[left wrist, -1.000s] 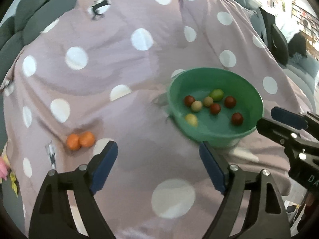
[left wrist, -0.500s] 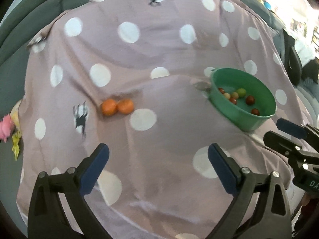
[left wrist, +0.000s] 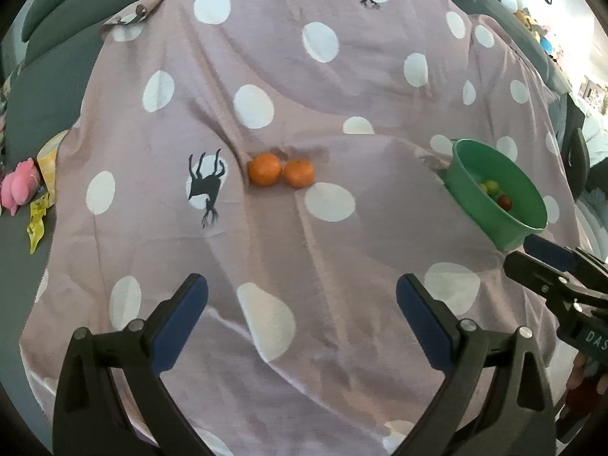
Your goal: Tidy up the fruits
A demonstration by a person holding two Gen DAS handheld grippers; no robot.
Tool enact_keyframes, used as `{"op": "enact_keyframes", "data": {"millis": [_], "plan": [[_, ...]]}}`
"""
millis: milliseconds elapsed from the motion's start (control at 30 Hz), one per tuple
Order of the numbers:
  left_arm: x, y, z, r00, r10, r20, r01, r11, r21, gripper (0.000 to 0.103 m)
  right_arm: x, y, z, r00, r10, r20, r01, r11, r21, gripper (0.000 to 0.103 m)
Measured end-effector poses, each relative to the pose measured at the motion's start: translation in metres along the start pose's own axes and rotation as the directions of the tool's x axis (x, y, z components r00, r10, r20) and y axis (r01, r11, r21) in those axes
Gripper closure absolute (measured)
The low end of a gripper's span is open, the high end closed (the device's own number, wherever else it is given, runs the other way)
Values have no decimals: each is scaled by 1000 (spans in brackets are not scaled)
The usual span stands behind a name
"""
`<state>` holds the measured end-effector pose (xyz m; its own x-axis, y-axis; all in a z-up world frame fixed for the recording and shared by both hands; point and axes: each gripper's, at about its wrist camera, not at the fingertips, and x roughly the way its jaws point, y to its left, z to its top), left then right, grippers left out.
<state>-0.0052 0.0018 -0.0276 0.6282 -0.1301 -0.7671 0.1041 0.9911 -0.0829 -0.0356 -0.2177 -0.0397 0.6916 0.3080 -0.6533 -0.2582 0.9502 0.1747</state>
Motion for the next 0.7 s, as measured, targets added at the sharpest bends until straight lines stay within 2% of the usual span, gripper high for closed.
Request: {"op": "enact_keyframes", "data": {"millis": [200,533,700], "plan": [[10,16,-5,1000,-13,-14,13,1000,-14,4,18,10,0,999,16,-34,-16,1000,-14,45],[31,36,6,1000,-21,-23,20,999,-37,5,45,22,11,997,25,-72,-28,999,-42,45],[42,50,15,999,-50,-12,49,997,-55,9,65,30,23,996,35,-85,-40,997,-68,45]]}}
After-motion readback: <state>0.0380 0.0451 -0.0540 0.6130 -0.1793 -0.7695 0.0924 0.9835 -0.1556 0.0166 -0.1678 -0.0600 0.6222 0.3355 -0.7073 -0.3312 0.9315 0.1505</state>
